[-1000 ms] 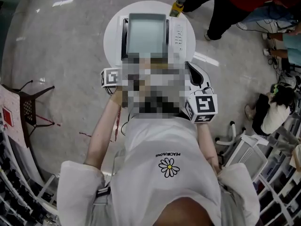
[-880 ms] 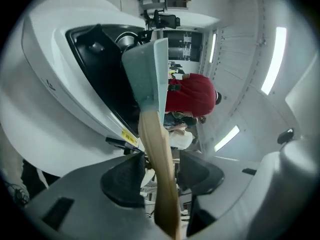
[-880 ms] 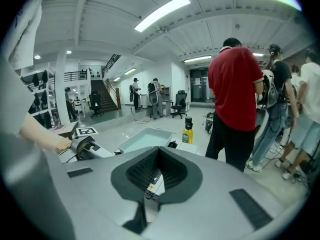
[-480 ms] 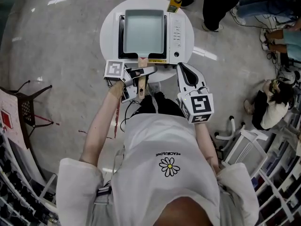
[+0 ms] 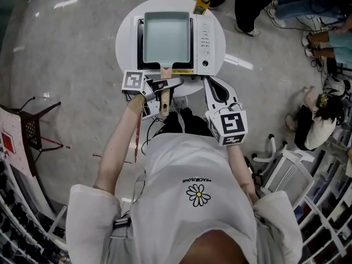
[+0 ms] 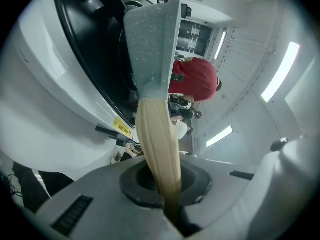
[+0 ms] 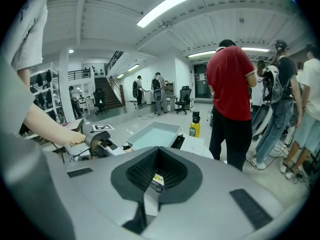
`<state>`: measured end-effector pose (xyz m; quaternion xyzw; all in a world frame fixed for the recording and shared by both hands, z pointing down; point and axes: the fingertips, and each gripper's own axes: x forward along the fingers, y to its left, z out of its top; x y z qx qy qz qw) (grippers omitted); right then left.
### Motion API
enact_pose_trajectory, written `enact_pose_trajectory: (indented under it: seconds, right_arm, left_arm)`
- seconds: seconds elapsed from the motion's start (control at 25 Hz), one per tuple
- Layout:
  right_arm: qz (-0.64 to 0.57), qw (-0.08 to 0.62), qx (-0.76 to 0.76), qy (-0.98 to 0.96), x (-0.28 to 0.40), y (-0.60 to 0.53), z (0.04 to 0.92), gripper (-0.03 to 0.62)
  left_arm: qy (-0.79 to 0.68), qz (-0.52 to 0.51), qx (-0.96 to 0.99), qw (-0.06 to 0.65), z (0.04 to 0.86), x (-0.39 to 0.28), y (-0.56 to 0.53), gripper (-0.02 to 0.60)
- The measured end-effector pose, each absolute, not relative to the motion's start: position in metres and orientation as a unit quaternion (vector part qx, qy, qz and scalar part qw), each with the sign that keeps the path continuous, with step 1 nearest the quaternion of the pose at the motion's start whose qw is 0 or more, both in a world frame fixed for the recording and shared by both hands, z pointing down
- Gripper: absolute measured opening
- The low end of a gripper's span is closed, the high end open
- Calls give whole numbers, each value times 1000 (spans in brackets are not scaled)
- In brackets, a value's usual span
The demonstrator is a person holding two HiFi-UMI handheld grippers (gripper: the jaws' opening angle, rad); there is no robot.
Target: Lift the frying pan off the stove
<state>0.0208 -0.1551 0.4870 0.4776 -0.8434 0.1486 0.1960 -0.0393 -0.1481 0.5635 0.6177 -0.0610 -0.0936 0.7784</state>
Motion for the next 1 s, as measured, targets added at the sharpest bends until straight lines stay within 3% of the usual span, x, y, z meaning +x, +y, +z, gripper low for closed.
enact_pose_trajectory:
  seconds: [1.0]
  right_arm:
    - [134,182,462,-858,10,-157,475,3]
  left_arm:
    - [-117,-22,709,695,559,-48,-153,-3]
